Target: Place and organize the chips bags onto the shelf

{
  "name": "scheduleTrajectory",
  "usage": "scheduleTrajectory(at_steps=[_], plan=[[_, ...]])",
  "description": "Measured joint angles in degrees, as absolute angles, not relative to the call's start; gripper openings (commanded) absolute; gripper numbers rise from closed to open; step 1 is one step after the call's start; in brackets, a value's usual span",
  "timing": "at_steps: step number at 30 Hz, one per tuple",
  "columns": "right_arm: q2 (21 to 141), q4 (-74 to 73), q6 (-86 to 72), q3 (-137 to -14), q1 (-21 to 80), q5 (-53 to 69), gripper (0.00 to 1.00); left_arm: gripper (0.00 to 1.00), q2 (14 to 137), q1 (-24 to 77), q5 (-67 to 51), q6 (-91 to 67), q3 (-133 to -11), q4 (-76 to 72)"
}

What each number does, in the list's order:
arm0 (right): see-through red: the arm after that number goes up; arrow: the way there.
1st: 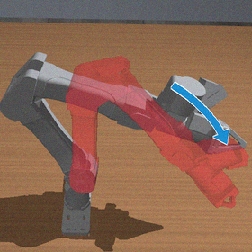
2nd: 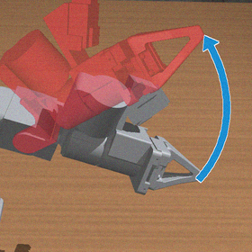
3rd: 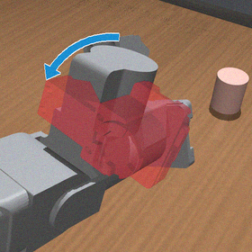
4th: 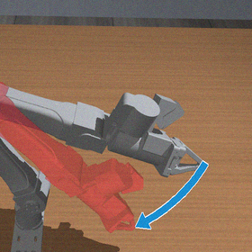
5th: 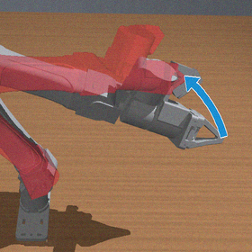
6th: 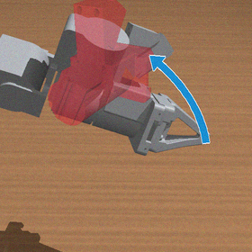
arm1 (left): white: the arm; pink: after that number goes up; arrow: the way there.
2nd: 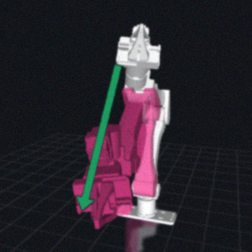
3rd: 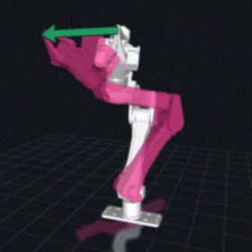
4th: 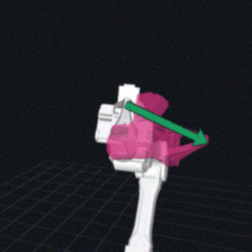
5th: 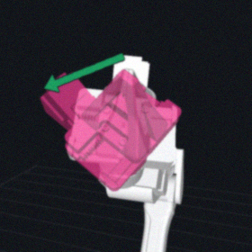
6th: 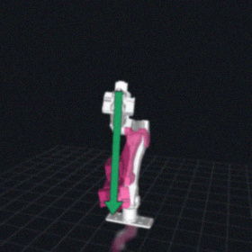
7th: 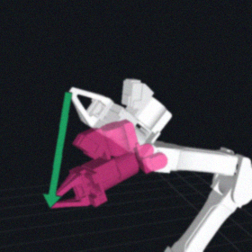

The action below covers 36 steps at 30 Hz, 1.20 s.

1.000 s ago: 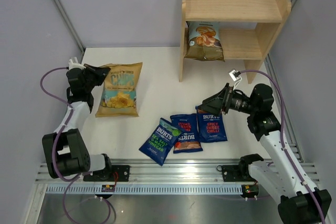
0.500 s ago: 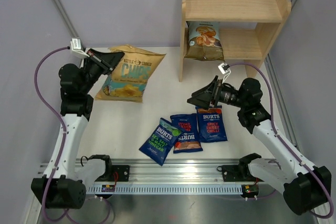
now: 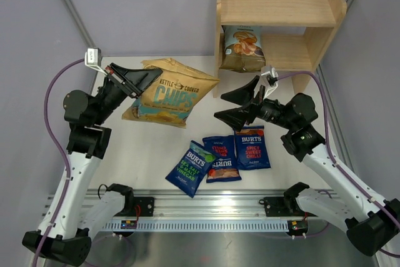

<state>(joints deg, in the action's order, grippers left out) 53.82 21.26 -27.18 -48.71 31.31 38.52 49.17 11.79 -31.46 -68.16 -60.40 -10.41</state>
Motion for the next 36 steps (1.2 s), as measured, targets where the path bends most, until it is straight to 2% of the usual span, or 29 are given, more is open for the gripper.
scheduleTrajectory(at_steps=[5, 16, 30, 32, 35, 36], plan=[[56.01, 22.35, -25.74, -52.16, 31.92, 37.98, 0.99, 0.00, 48.95, 16.51, -29.95, -70.24, -62.43, -10.20], [54.22, 31.14, -25.23, -50.78, 32.51, 37.21, 0.99, 0.00, 50.50, 26.85, -26.85, -71.96, -66.26, -12.47], [57.28, 38.15, -32.67, -53.21, 33.47, 50.04, 0.98, 0.00, 51.13, 33.69, -16.60, -68.29, -67.16, -6.48], [57.82, 37.98, -33.65, -54.08, 33.56, 50.70, 0.93, 0.00, 51.07, 33.89, -14.22, -67.35, -67.13, -4.62], [58.52, 37.23, -35.22, -55.31, 33.63, 50.70, 0.67, 0.00, 50.89, 34.02, -11.42, -65.87, -67.13, -2.09], [58.78, 36.80, -36.01, -55.66, 33.63, 50.59, 0.55, 0.00, 50.74, 34.06, -10.76, -65.39, -67.13, -1.32]])
